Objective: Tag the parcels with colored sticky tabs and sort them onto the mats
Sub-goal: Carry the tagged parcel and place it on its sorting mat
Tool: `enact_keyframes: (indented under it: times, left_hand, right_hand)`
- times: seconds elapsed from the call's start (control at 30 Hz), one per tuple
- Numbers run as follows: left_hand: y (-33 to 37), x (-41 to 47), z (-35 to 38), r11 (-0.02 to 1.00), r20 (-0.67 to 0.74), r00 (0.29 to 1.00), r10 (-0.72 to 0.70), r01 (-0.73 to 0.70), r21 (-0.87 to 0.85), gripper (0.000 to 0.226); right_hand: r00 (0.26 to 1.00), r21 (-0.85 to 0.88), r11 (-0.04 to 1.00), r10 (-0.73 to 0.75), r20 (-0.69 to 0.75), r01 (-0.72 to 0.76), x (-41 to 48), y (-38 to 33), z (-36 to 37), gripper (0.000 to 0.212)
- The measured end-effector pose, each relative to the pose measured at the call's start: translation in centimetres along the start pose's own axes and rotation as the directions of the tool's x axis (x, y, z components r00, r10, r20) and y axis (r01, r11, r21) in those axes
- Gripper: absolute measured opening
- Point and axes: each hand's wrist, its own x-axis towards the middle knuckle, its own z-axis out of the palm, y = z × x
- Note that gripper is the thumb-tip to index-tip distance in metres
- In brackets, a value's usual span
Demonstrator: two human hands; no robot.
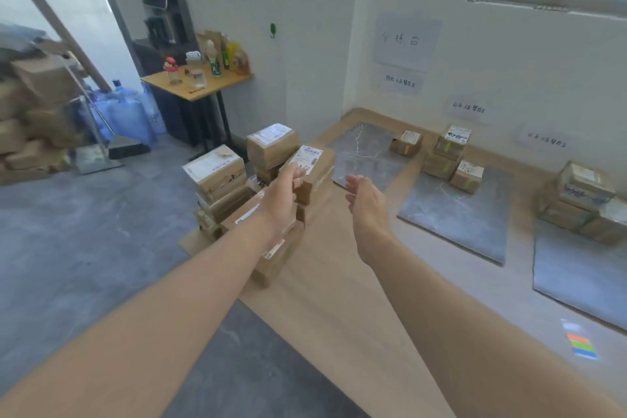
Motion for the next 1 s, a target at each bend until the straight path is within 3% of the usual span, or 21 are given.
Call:
enact_keyframes:
  times: [0.5,0.6,0.8,1.0]
  left_hand:
    - [-5.1,7.5,-16.8,0.976,0.024,0.997,-0.079,0.072,0.204,0.054]
    - [-6.8,8.7,-18.3,0.971,0.011,0.992,-0.124,0.119,0.206,0.053]
    - [-9.8,10.2,-19.5,0.959,0.008,0.972,-0.233,0.229,0.170,0.054]
    - [-11.5,11.2,-20.0,0.952,-0.015,0.972,-0.236,0.234,0.199,0.056]
  right_hand:
    - [0.976,-0.041,0.978,0.200,-0.086,-0.204,1.4,8.2,15.2,0.028]
    - [0.955,-0.065,0.954,0.287,-0.075,-0.292,1.0,9.9,16.6,0.027]
    - [0.924,-0.137,0.914,0.380,-0.040,-0.382,1.4,12.3,17.3,0.045]
    - [0.898,-0.102,0.893,0.440,-0.004,-0.438,2.2,14.4,18.4,0.032]
